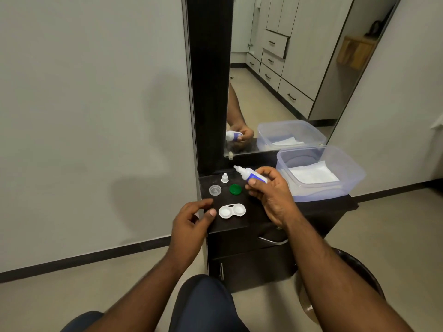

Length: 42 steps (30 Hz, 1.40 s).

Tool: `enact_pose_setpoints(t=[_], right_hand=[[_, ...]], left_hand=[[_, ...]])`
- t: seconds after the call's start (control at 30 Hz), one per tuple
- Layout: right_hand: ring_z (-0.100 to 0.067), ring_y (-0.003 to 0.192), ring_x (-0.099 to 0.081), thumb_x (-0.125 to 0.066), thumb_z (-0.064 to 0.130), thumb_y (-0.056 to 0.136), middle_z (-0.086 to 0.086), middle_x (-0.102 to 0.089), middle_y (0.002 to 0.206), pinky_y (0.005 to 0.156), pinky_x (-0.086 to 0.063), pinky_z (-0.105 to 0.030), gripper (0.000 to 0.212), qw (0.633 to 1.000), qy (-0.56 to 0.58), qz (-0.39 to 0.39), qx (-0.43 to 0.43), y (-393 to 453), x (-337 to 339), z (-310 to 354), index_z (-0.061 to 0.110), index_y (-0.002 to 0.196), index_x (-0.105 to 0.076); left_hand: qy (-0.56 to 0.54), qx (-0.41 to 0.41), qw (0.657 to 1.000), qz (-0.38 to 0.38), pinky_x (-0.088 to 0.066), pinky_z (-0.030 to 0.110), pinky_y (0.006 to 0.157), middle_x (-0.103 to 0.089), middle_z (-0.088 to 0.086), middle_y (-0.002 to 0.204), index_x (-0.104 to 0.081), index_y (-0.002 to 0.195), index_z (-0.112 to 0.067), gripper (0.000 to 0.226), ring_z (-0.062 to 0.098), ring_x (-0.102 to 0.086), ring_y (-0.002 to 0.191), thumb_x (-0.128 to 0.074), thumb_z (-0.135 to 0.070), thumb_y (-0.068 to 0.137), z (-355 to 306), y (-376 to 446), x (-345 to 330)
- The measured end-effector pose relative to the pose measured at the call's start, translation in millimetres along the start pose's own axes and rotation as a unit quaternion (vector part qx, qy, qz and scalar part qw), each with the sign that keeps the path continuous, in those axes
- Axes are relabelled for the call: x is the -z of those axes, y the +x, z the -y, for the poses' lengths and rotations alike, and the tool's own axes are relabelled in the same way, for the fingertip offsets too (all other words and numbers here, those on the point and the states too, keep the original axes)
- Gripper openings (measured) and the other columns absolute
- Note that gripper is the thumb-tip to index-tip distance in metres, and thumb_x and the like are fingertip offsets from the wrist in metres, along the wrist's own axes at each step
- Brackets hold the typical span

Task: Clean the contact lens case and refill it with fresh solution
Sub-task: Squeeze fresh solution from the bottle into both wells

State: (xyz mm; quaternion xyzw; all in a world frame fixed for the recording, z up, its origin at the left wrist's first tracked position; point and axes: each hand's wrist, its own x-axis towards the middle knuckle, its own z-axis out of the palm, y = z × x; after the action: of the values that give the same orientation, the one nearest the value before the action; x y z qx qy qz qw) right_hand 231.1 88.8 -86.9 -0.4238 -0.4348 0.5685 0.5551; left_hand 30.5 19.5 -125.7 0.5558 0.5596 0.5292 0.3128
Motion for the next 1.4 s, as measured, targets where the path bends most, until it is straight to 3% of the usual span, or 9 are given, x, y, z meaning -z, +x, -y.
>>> enact_pose_setpoints(t=[0.1,0.23,0.37,0.53,0.67,0.77,0.83,1.2,1.4], right_hand=[[-0.030,0.090,-0.061,-0.068,-0.007,0.076,-0.017,-0.066,0.097,0.072,-0.051,-0.032,0.034,1.000,-0.004,0.002,0.005,3,1,-4,0.016,0.089,-0.048],[-0.024,0.097,-0.065,-0.068,-0.012,0.074,-0.011,-0.068,0.108,0.079,-0.054,-0.032,0.042,1.000,-0.018,-0.005,0.013,6,3,-7,0.014,0.101,-0.051],[-0.018,0.107,-0.065,-0.068,-0.009,0.077,-0.004,-0.067,0.117,0.085,-0.054,-0.028,0.048,1.000,-0.019,0.007,0.014,7,3,-9,0.019,0.115,-0.058],[-0.014,0.108,-0.063,-0.069,-0.003,0.079,0.000,-0.067,0.117,0.087,-0.052,-0.027,0.041,0.998,-0.057,0.001,0.014,10,3,-11,0.024,0.109,-0.059],[-0.015,0.107,-0.064,-0.071,-0.003,0.077,-0.001,-0.068,0.114,0.091,-0.052,-0.033,0.040,0.998,-0.063,0.007,0.019,11,3,-13,0.024,0.103,-0.059],[-0.020,0.105,-0.065,-0.076,0.001,0.073,-0.004,-0.070,0.111,0.092,-0.052,-0.038,0.040,0.996,-0.079,0.015,0.029,14,6,-19,0.024,0.101,-0.061],[-0.020,0.103,-0.066,-0.077,0.002,0.072,-0.005,-0.070,0.108,0.092,-0.053,-0.040,0.040,0.995,-0.097,0.022,0.030,15,6,-20,0.020,0.102,-0.061],[-0.019,0.099,-0.068,-0.078,0.004,0.073,-0.006,-0.070,0.107,0.091,-0.054,-0.040,0.039,0.991,-0.127,0.020,0.040,11,6,-16,0.014,0.107,-0.062],[-0.019,0.096,-0.069,-0.080,0.007,0.072,-0.005,-0.071,0.103,0.088,-0.056,-0.043,0.035,0.989,-0.143,0.015,0.035,10,5,-17,0.015,0.102,-0.066]], left_hand=[[0.015,-0.009,0.998,-0.068,-0.051,0.029,0.075,-0.071,-0.005,0.096,-0.073,0.099,-0.022,0.015,0.011,-0.064,0.085,-0.066,-0.015,0.087,-16,22,-3],[0.116,-0.005,0.993,-0.026,-0.045,0.013,0.074,-0.070,-0.005,0.094,-0.073,0.105,-0.016,0.022,0.001,-0.060,0.079,-0.068,-0.020,0.084,-30,66,-18],[0.242,0.002,0.969,0.055,-0.049,0.040,0.094,-0.070,-0.003,0.112,-0.068,0.114,-0.026,0.032,0.022,-0.057,0.111,-0.068,-0.030,0.082,-23,101,-37],[0.350,-0.015,0.932,0.090,-0.050,0.043,0.089,-0.069,0.001,0.112,-0.067,0.115,-0.024,0.035,0.025,-0.057,0.107,-0.069,-0.037,0.082,-20,115,-52],[0.248,-0.025,0.967,0.051,-0.054,0.041,0.081,-0.073,-0.001,0.096,-0.072,0.102,-0.022,0.022,0.018,-0.065,0.090,-0.070,-0.032,0.082,-27,111,-49],[0.061,-0.059,0.996,0.009,-0.056,0.025,0.070,-0.072,-0.003,0.084,-0.073,0.095,-0.016,0.017,0.007,-0.067,0.076,-0.070,-0.030,0.085,-55,100,-44],[0.016,-0.077,0.996,0.036,-0.055,0.017,0.068,-0.071,-0.002,0.084,-0.072,0.095,-0.014,0.016,0.006,-0.067,0.078,-0.069,-0.027,0.086,-71,93,-41],[0.089,-0.063,0.990,0.086,-0.056,0.020,0.068,-0.071,-0.002,0.086,-0.072,0.099,-0.014,0.018,0.007,-0.067,0.077,-0.071,-0.024,0.084,-70,90,-49],[0.109,-0.018,0.982,0.152,-0.053,0.018,0.072,-0.069,0.003,0.103,-0.068,0.110,-0.013,0.021,0.012,-0.065,0.092,-0.063,-0.013,0.090,-76,93,-47]])
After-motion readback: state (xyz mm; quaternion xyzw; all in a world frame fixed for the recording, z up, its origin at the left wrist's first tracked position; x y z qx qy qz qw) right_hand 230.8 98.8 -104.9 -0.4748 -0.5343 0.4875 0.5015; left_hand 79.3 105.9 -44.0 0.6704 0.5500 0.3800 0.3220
